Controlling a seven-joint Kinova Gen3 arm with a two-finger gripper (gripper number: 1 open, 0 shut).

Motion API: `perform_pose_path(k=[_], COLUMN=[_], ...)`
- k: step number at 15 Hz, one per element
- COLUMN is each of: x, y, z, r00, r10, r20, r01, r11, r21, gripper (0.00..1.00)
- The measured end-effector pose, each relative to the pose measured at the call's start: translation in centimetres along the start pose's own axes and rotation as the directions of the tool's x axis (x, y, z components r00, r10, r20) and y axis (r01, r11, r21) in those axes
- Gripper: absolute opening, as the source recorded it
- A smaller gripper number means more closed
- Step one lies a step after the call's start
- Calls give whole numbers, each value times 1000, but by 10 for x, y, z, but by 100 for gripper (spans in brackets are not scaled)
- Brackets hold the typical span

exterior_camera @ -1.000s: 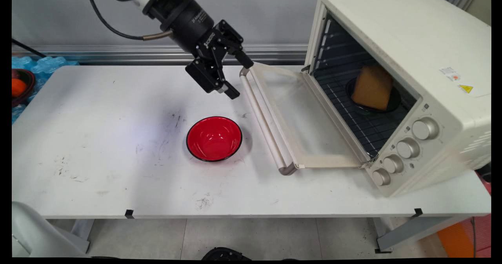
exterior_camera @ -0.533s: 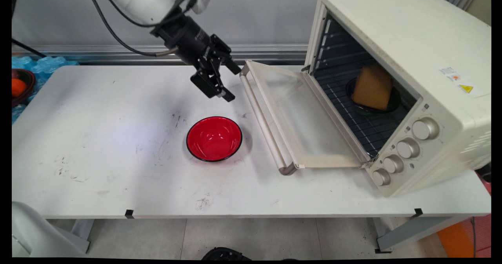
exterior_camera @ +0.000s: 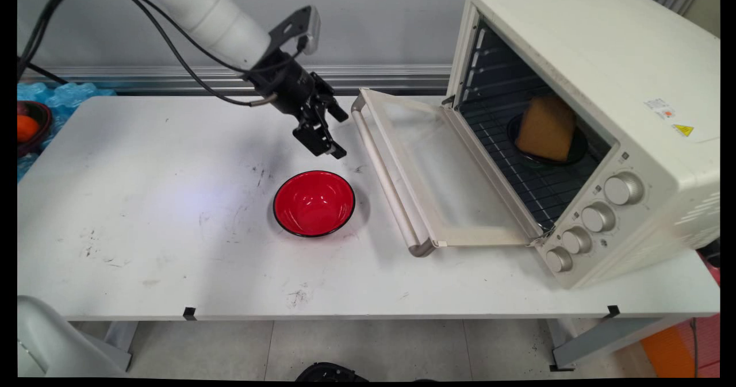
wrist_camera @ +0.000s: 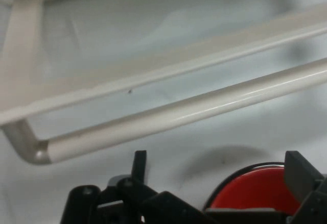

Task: Close the oven

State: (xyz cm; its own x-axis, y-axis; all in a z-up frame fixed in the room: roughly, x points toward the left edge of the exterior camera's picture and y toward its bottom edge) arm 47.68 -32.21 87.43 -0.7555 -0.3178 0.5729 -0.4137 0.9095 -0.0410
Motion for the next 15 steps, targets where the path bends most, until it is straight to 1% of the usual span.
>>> perform_pose_path(k=[7,11,14,15], x=[-16,-20,-22,-22], y=[-8,-11,-13,-14], z=[45,70,82,86], r00=[995,991,990,989], r10=[-85,-121,-132,-135], r20=[46,58,57,56], r01=[82,116,127,130], r11=[995,991,989,989], r21=[53,69,74,76], gripper=[100,100,100,0])
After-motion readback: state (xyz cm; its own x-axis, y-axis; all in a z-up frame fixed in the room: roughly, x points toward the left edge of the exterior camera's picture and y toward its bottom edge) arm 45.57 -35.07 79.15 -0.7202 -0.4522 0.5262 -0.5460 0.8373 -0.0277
